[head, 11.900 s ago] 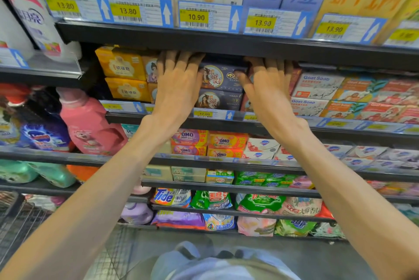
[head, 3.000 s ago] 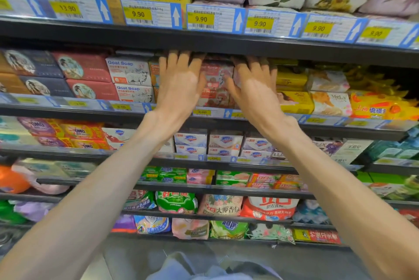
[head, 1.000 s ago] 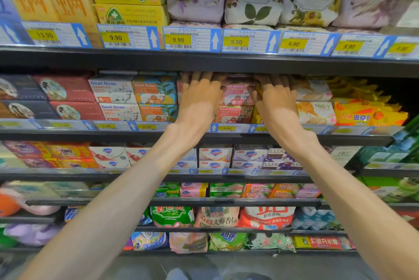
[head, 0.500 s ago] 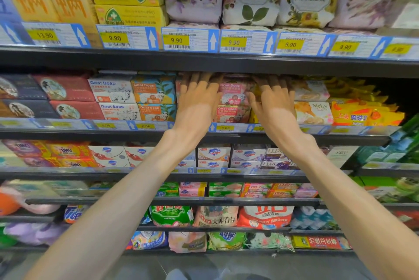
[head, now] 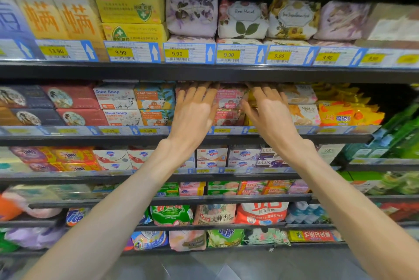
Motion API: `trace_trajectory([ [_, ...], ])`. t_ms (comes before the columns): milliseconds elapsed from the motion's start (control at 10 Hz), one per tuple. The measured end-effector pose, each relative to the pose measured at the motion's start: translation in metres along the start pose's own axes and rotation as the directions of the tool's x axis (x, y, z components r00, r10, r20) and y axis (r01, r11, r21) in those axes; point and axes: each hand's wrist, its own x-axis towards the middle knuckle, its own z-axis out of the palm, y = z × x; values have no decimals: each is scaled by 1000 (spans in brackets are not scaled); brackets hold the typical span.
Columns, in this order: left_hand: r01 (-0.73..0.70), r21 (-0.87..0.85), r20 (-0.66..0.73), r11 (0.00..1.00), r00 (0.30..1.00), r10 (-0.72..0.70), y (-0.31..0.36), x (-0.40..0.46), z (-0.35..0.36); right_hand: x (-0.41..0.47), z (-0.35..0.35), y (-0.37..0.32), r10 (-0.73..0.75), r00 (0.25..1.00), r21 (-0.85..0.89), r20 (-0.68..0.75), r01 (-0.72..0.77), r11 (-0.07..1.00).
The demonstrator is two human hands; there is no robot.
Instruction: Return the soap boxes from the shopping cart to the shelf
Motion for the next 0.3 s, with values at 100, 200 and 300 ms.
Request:
trace_trajectory([
  [100,-11,-5,25,1000,1000,11,-3,-5,-9,-2,-9,-5,-26,999,-11,19,27,1000],
  [200,-39,-39,51,998,998,41,-13,-14,-27,-7,-17,-18,-44,997,-45,57,46,998],
  [300,-58,-68,38,996,997,61,-30,-30,-37,-13,-20,-34,-43,996,-36,79,46,998],
])
